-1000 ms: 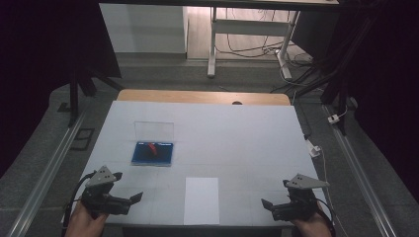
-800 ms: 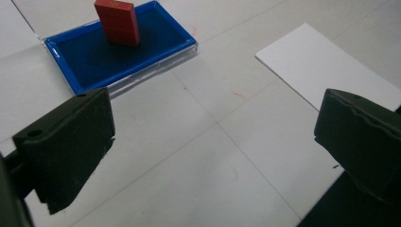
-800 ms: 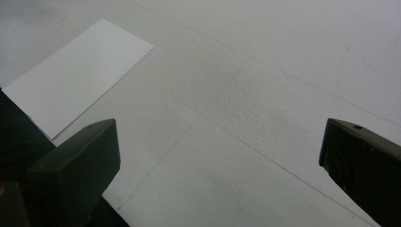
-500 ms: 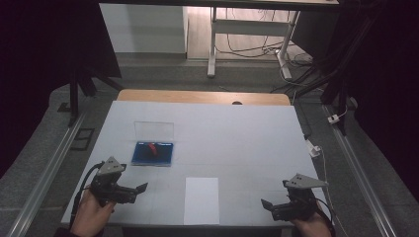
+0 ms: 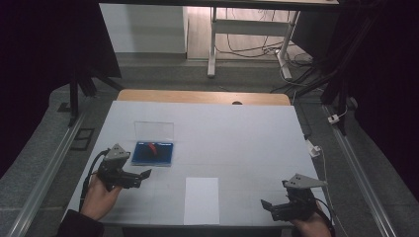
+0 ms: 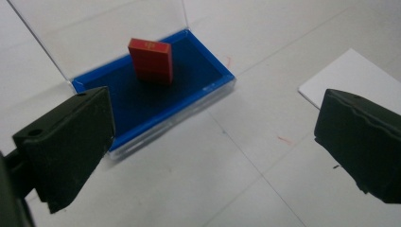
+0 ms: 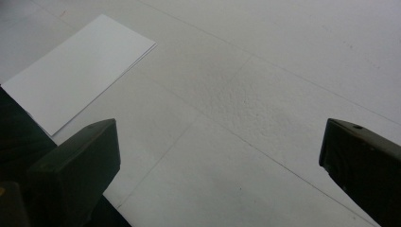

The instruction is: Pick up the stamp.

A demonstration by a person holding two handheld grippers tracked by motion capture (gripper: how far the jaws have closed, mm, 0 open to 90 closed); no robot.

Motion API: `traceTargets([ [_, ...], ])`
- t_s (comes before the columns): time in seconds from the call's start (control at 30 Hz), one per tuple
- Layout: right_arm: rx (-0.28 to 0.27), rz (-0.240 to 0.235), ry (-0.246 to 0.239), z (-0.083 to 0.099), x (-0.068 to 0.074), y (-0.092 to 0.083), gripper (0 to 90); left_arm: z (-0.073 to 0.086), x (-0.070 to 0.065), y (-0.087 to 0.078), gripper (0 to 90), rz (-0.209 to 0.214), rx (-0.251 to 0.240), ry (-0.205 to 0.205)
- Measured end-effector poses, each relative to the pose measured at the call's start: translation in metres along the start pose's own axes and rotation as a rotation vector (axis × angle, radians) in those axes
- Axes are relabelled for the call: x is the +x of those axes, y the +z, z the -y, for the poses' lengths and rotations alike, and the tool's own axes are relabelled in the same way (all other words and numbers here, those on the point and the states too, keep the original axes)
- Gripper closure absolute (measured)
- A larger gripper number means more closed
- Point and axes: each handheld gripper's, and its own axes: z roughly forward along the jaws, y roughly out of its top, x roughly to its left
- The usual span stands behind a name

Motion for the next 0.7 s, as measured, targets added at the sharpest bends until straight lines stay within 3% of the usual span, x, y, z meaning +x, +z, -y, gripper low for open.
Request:
traceTargets([
  [0.27, 0.004, 0.002, -0.003, 0.000, 0.001, 0.000, 0.1, -0.011, 0.015, 0.013, 0.0, 0.012, 0.005, -0.028],
  [0.47, 0.009, 0.000, -0.009, 0.000, 0.001, 0.001, 0.0, -0.020, 0.023, 0.025, 0.0, -0.024, 0.032, -0.009],
  [0.7, 0.012, 0.000, -0.011, 0.000, 0.001, 0.001, 0.1, -0.029, 0.029, 0.042, 0.0, -0.023, 0.054, 0.033],
])
